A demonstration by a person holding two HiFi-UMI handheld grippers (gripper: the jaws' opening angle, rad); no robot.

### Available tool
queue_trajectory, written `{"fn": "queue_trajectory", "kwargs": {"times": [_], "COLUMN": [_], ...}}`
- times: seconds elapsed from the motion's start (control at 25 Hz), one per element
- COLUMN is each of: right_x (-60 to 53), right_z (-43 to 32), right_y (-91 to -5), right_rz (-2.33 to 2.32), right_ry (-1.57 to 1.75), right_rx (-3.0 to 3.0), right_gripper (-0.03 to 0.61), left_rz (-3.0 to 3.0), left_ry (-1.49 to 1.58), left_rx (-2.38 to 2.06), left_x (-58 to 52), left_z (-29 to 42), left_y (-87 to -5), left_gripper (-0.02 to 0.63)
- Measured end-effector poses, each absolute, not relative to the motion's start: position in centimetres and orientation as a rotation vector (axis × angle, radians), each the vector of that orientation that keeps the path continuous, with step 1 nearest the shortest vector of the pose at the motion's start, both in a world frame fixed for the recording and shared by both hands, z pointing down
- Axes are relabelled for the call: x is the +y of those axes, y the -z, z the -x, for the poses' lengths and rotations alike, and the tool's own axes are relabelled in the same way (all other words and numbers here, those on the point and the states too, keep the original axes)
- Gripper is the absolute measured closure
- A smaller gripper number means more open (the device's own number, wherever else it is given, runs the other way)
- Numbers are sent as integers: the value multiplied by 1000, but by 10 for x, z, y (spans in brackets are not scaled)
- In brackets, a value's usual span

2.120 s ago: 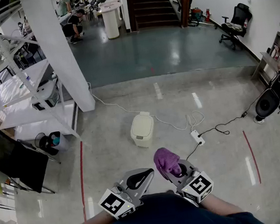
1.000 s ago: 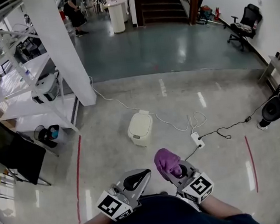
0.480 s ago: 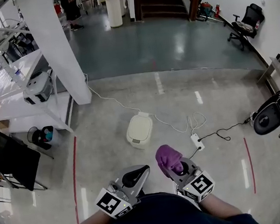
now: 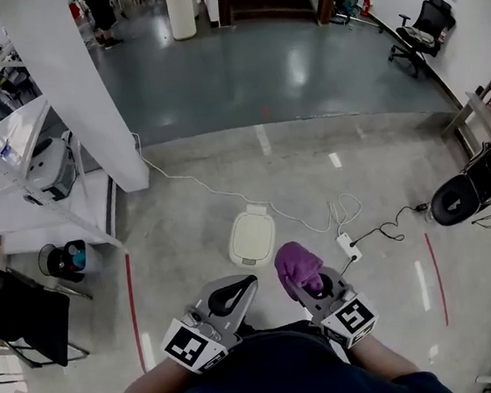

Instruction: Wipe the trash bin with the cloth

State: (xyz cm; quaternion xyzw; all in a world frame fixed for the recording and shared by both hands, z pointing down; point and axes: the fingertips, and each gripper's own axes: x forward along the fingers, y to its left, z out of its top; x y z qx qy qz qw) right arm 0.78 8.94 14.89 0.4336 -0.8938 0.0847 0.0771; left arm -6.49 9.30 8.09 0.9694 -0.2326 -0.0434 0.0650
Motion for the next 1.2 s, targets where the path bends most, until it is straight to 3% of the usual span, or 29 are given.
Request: {"fn": "queue_trajectory", "kwargs": {"times": [0.6, 1.2], "right_x": [-6, -69], "right_z": [-36, -84], "right_y": [-163, -245], "right_rz": [-1254, -1221], "right_ry": [-300, -346], "right_rx": [-2679, -2645], "right_gripper": [511, 511], "left_rz": [-2826, -2767], "left_ry": [85, 56], "left_rx": [-737, -849], "left_x": [6, -54], "left_z": [39, 15], "left_y": [-103, -169], "left_gripper": [615, 615]}}
